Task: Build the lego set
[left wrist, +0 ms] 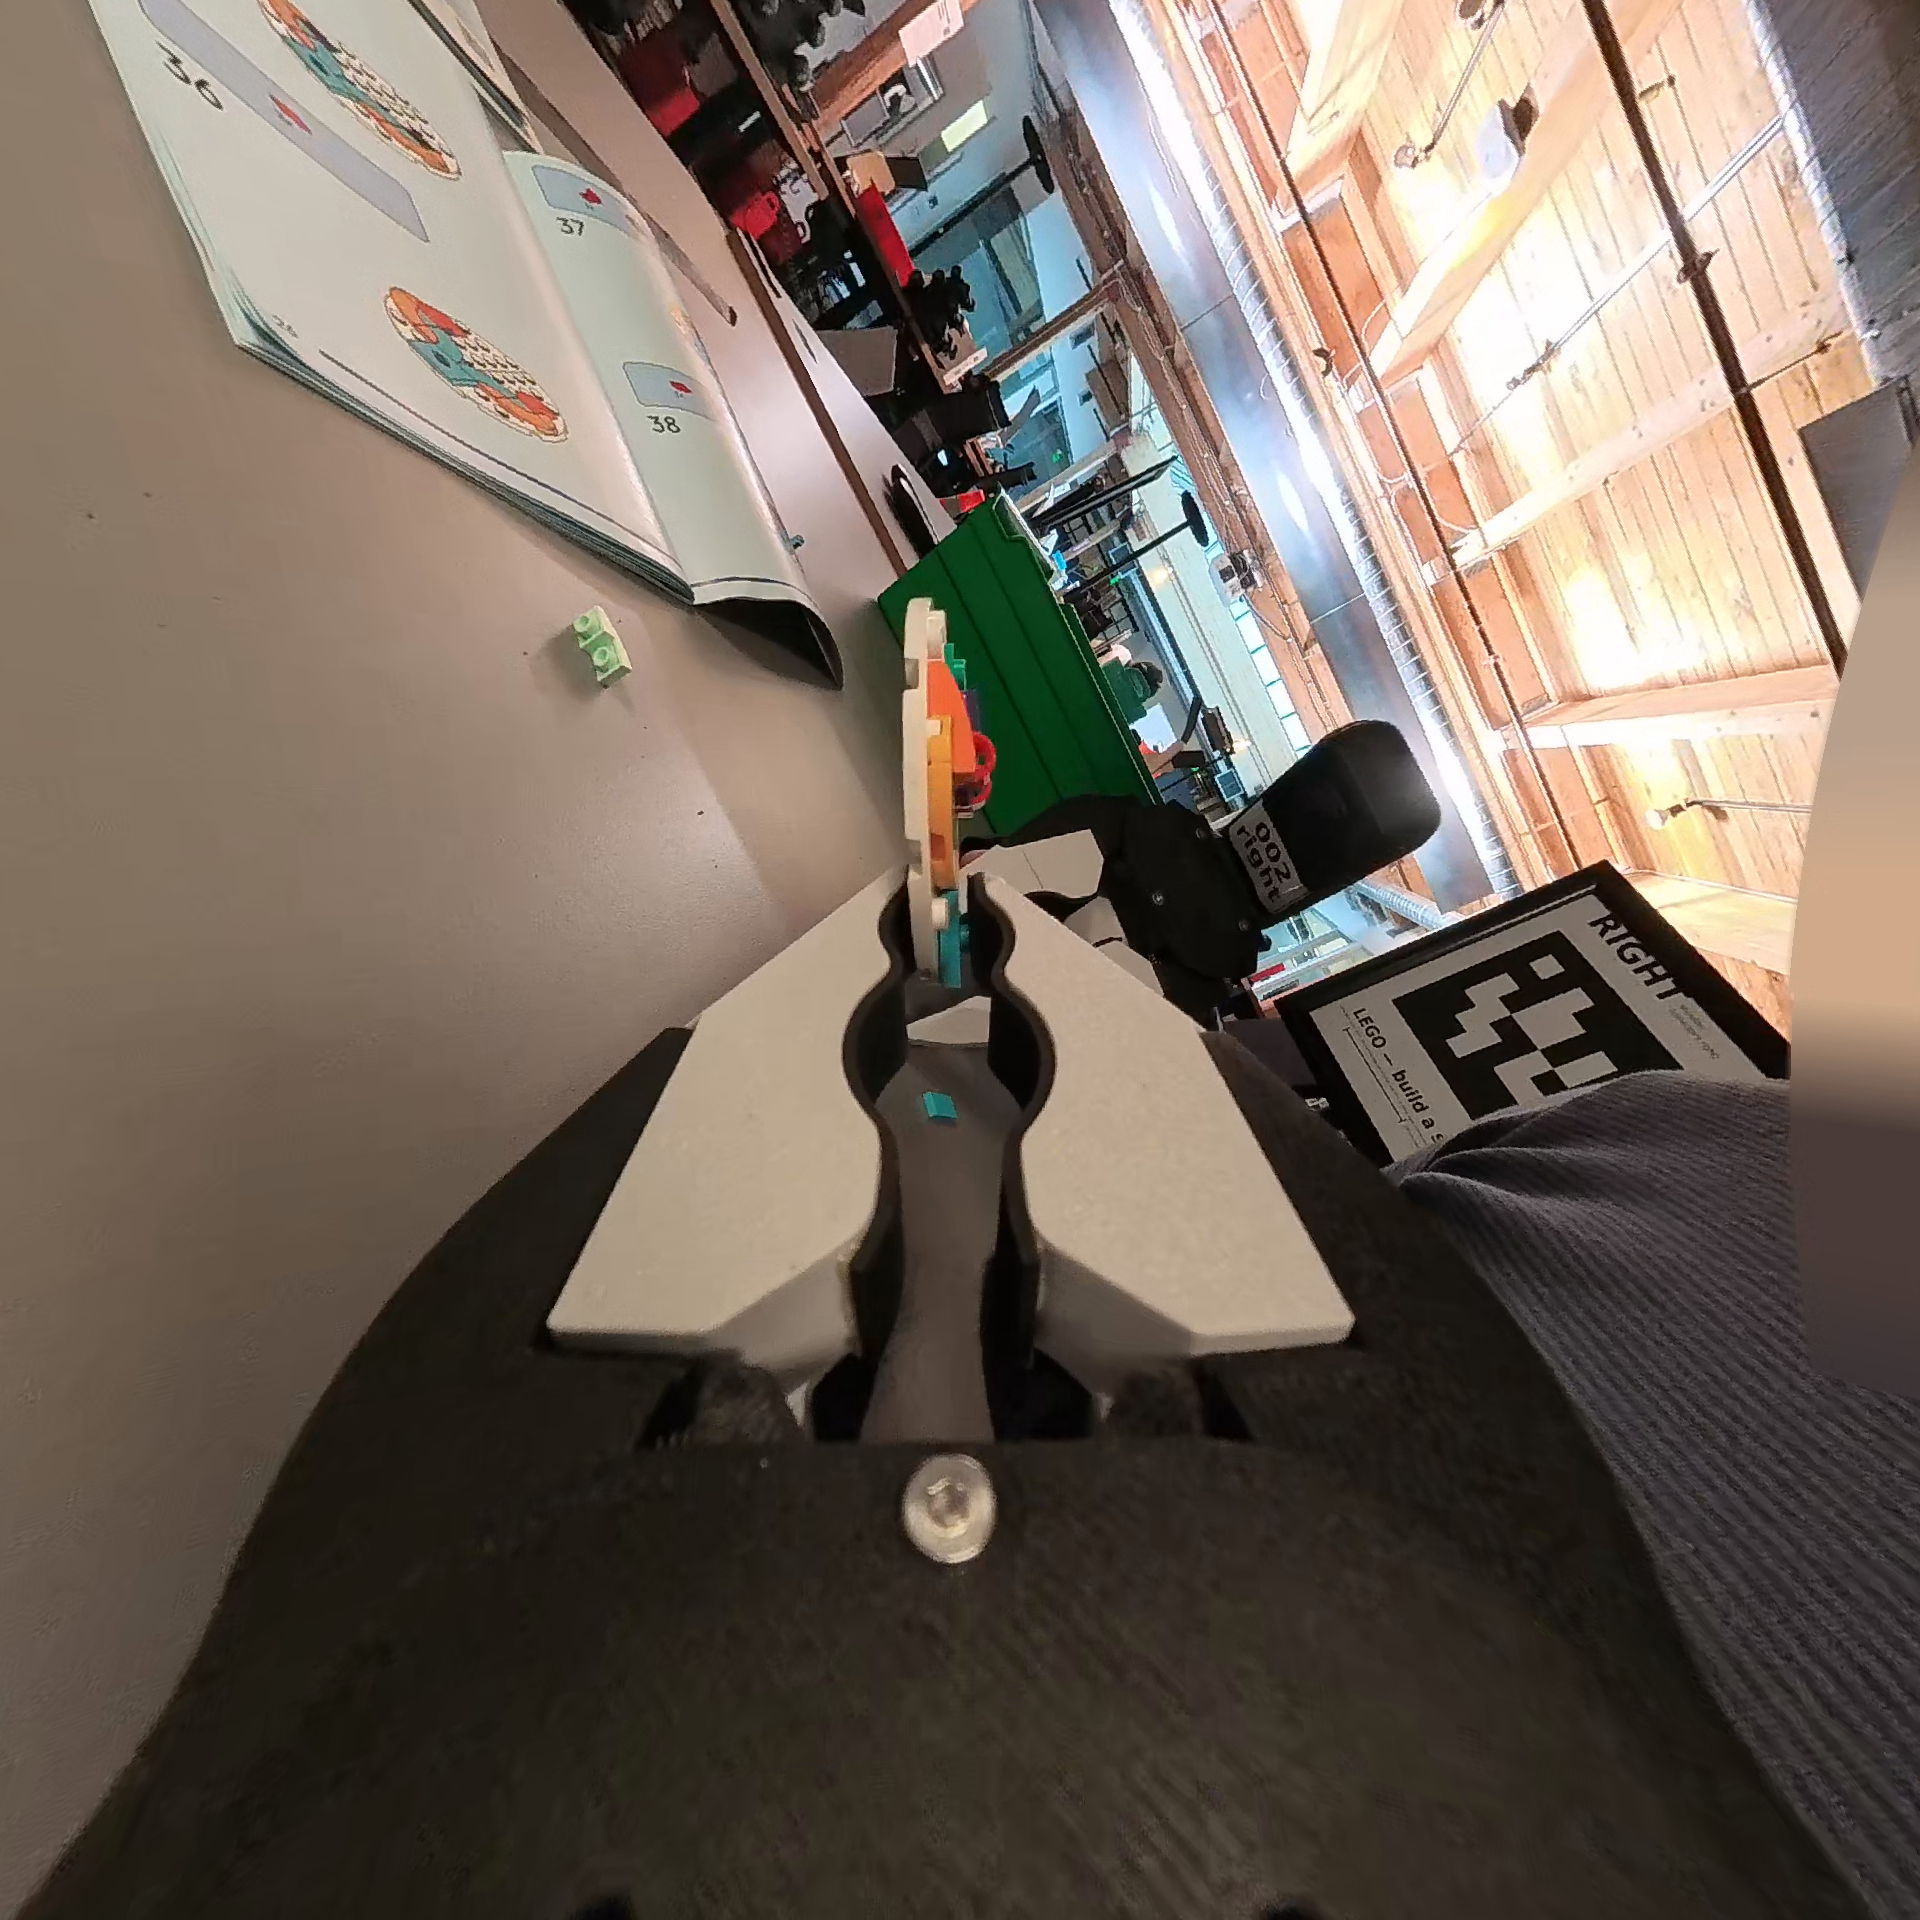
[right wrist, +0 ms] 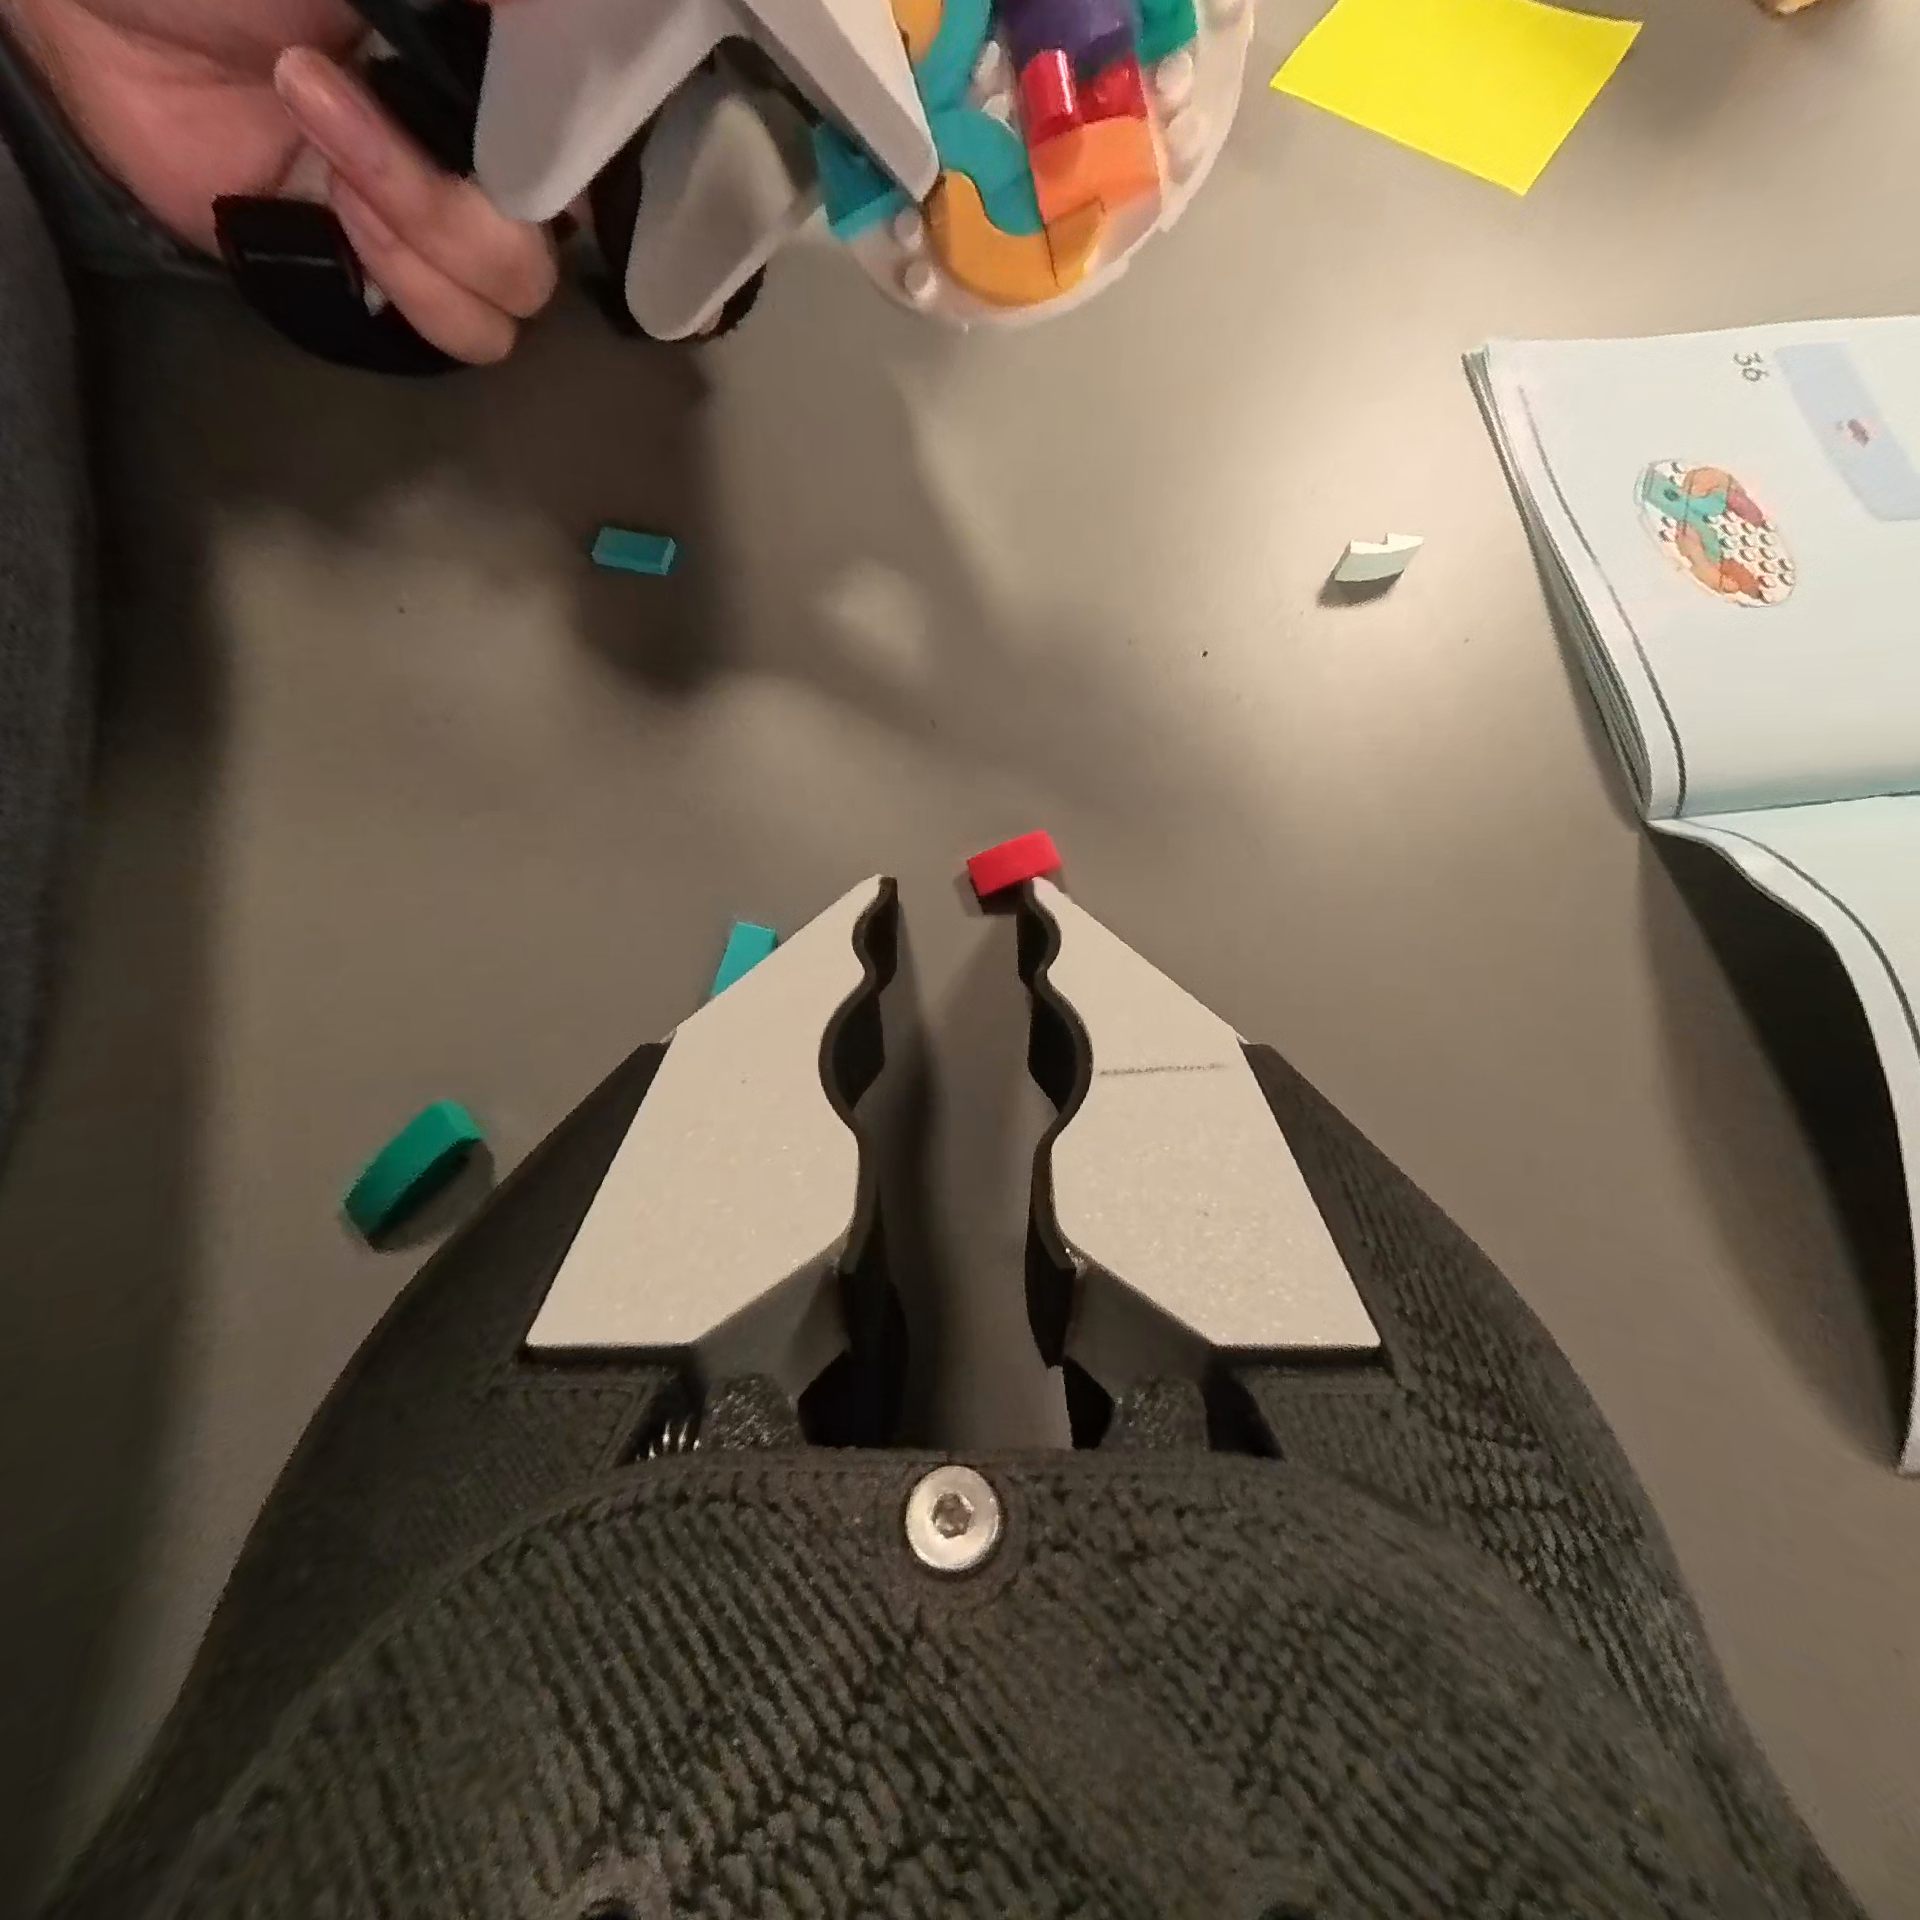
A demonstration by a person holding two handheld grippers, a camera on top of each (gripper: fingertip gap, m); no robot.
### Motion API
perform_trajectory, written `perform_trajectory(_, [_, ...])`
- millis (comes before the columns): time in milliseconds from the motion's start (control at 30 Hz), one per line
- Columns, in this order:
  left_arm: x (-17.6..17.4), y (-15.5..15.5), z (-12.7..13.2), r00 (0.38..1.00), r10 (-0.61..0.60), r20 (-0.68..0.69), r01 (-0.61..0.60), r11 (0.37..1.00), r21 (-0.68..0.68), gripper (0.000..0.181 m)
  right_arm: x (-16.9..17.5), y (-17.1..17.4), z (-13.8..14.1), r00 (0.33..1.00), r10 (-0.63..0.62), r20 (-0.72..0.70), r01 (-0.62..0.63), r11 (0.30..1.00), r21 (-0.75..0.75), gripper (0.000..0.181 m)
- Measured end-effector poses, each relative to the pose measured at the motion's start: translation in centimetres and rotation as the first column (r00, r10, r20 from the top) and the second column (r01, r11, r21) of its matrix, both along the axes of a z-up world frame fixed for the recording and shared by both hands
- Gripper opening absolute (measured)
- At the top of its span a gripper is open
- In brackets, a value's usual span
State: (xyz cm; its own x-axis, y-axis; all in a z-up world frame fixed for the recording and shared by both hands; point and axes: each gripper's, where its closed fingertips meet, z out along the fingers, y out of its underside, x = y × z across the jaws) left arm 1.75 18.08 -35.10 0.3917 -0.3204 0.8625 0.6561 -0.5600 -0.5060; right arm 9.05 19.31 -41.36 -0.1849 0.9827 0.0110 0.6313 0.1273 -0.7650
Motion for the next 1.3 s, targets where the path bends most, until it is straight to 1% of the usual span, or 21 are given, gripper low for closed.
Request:
perform_trajectory(167, [0.0, 0.0, 0.0, 1.000, 0.001, 0.001, -0.001, 1.000, 0.000, 0.006, -0.3, 0.5, 0.0, 0.999, -0.039, -0.001, 0.039, 0.999, 0.002, 0.022])
perform_trajectory(333, [0.0, 0.0, 0.0, 1.000, 0.000, 0.003, 0.000, 1.000, -0.001, 0.006, -0.5, 0.8, 0.1, 0.997, -0.078, -0.003, 0.078, 0.996, -0.038, 0.017])
perform_trajectory(400, [0.0, 0.0, 0.0, 1.000, 0.001, 0.002, -0.001, 1.000, -0.001, 0.006, -0.4, 1.4, 0.0, 0.994, -0.106, 0.004, 0.106, 0.994, -0.026, 0.013])
perform_trajectory(500, [-0.1, 0.0, 0.0, 1.000, 0.001, 0.006, -0.001, 1.000, -0.001, 0.006, -0.2, 2.2, 0.0, 0.989, -0.145, 0.007, 0.145, 0.989, -0.016, 0.013])
perform_trajectory(600, [-0.1, 0.0, 0.0, 1.000, 0.002, 0.008, -0.002, 1.000, -0.001, 0.006, -0.3, 2.0, 0.2, 0.990, -0.141, -0.005, 0.140, 0.989, -0.040, 0.014])
perform_trajectory(800, [-0.1, 0.0, 0.0, 1.000, 0.001, 0.005, -0.001, 1.000, -0.001, 0.006, -0.7, 1.9, 0.1, 0.990, -0.143, -0.004, 0.143, 0.989, -0.033, 0.012])
perform_trajectory(933, [-0.1, 0.0, 0.0, 1.000, 0.003, 0.006, -0.003, 1.000, 0.000, 0.006, -0.8, 1.8, 0.3, 0.988, -0.154, -0.010, 0.153, 0.986, -0.071, 0.012])
perform_trajectory(1033, [0.0, 0.0, 0.0, 1.000, 0.001, 0.004, -0.001, 1.000, -0.001, 0.006, -0.9, 1.6, 0.0, 0.989, -0.146, 0.004, 0.146, 0.988, -0.054, 0.013])
perform_trajectory(1100, [-0.1, 0.0, 0.0, 1.000, 0.003, 0.005, -0.003, 1.000, -0.001, 0.006, -1.0, 1.6, -0.1, 0.989, -0.145, 0.005, 0.145, 0.989, -0.034, 0.007])
perform_trajectory(1167, [-0.1, 0.0, 0.0, 1.000, 0.005, 0.006, -0.005, 1.000, -0.001, 0.006, -1.2, 2.2, 0.2, 0.983, -0.184, -0.015, 0.184, 0.983, -0.018, 0.006])
perform_trajectory(1233, [-0.2, 0.1, 0.0, 1.000, 0.010, 0.021, -0.010, 1.000, -0.004, 0.006, -1.6, 2.6, 1.5, 0.970, -0.228, -0.089, 0.221, 0.972, -0.081, 0.006])
perform_trajectory(1300, [-0.6, 0.4, -0.2, 0.997, 0.027, 0.066, -0.025, 0.999, -0.028, 0.006, -2.2, 2.5, 3.6, 0.942, -0.276, -0.193, 0.228, 0.944, -0.239, 0.005])
